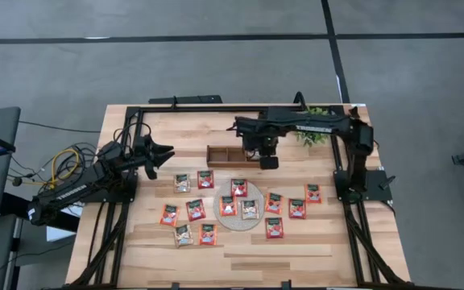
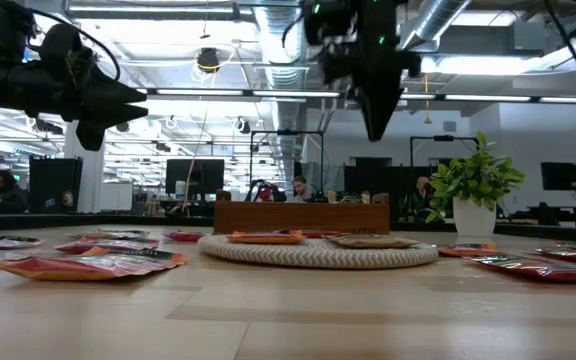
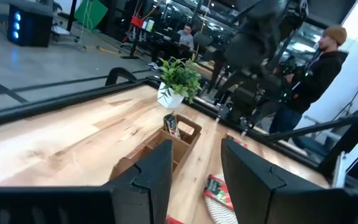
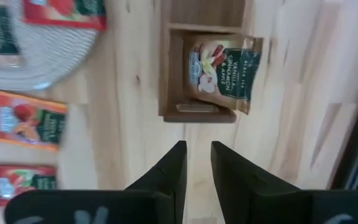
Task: Pick & Place Tea
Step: Put the brown tea bag into the right section of the wooden organizer
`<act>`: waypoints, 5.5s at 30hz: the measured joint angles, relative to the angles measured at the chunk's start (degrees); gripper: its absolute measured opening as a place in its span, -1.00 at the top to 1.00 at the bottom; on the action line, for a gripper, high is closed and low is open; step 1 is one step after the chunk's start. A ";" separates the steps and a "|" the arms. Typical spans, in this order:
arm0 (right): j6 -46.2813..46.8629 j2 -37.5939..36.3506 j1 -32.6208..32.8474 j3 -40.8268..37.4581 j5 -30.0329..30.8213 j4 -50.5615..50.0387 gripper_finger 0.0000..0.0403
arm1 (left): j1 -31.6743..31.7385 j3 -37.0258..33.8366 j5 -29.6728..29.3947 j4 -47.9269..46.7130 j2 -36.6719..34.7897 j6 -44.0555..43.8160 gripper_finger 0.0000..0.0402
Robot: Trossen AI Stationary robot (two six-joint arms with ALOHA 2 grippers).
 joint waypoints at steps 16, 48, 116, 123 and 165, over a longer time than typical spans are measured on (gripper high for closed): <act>10.92 -26.00 -6.74 -10.94 -10.52 5.92 0.68 | 0.01 0.00 0.20 0.44 0.00 -6.42 0.36; 25.53 -6.30 21.09 -23.06 -18.62 34.88 0.68 | -0.01 0.00 -1.38 0.20 0.00 -8.23 0.36; 30.99 8.31 21.10 -16.83 -8.79 28.60 0.68 | -0.01 0.00 -1.31 0.00 0.35 -8.30 0.36; 30.72 8.31 21.20 -16.83 -9.42 28.82 0.68 | -0.01 0.00 -1.31 0.00 0.35 -8.32 0.36; 29.62 12.04 19.98 -16.81 -14.32 29.92 0.99 | 0.01 0.00 -1.33 -0.22 0.35 -8.25 0.36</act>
